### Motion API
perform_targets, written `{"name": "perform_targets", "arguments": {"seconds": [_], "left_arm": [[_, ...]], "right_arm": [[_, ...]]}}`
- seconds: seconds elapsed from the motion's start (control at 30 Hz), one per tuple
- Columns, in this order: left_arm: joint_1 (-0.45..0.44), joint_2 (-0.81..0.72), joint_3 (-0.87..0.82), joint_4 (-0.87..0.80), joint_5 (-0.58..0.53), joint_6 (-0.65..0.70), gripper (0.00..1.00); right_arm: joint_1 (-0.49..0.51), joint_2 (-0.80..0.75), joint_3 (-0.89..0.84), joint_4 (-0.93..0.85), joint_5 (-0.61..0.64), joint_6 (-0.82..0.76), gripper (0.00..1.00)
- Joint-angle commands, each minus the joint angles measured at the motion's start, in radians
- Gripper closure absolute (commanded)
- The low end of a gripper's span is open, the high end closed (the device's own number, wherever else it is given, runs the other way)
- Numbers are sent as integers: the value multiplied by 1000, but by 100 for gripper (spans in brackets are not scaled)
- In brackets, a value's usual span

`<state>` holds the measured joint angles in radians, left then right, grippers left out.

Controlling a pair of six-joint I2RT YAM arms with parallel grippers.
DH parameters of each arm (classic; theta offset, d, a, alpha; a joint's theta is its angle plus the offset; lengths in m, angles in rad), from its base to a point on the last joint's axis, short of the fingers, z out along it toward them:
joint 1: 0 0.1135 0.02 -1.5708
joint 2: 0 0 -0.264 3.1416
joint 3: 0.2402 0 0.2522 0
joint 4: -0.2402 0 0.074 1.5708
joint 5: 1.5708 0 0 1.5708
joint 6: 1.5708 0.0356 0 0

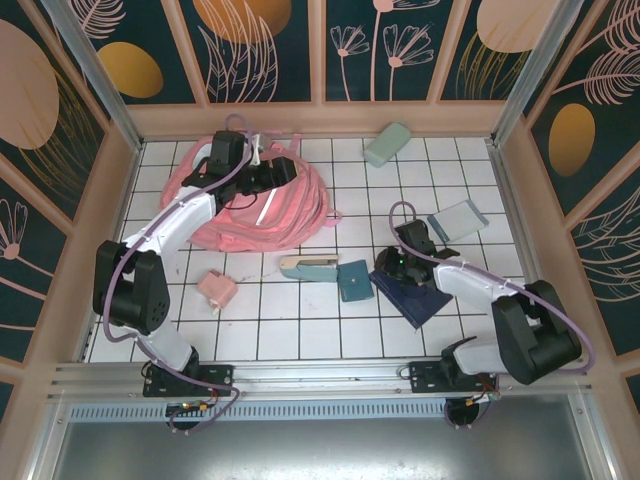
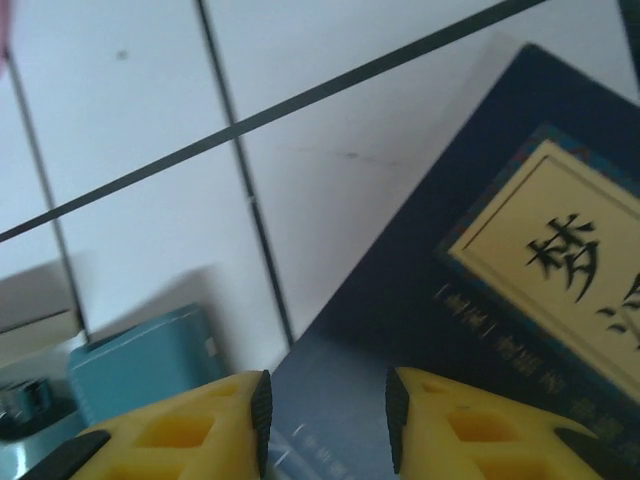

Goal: Pack the student bag

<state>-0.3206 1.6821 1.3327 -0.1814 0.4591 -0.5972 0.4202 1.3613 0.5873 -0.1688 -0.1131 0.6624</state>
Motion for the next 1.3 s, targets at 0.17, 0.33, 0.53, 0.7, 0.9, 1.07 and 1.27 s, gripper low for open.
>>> {"name": "perform_targets", "arguments": {"seconds": [0.17,0.33,0.53,0.7,0.9,1.07,1.27], "left_arm": [[-44,-37,-13,13,-24,-16,31],[-85,-40,-20,8,-46,-21,31],[-167,11,-6,28,-58,-50,33],[-240,100,14,68,-61,-98,37],[-320,221,44,144,-62,-212,45],[-375,333,102,215,-39,-299,48],[-421,445,206,214,-29,-341,49]], "right_arm": [[-122,158,40,128,-11,-62,62],[-176,302,153,168,7,-66,62],[-227,497,388,175,-20,-47,61],[-232,555,538,107,-27,-57,58],[-250,398,455,74,50,-108,49],[-318,310,353,72,59,-175,46],[-375,330,316,73,6,-207,46]]}}
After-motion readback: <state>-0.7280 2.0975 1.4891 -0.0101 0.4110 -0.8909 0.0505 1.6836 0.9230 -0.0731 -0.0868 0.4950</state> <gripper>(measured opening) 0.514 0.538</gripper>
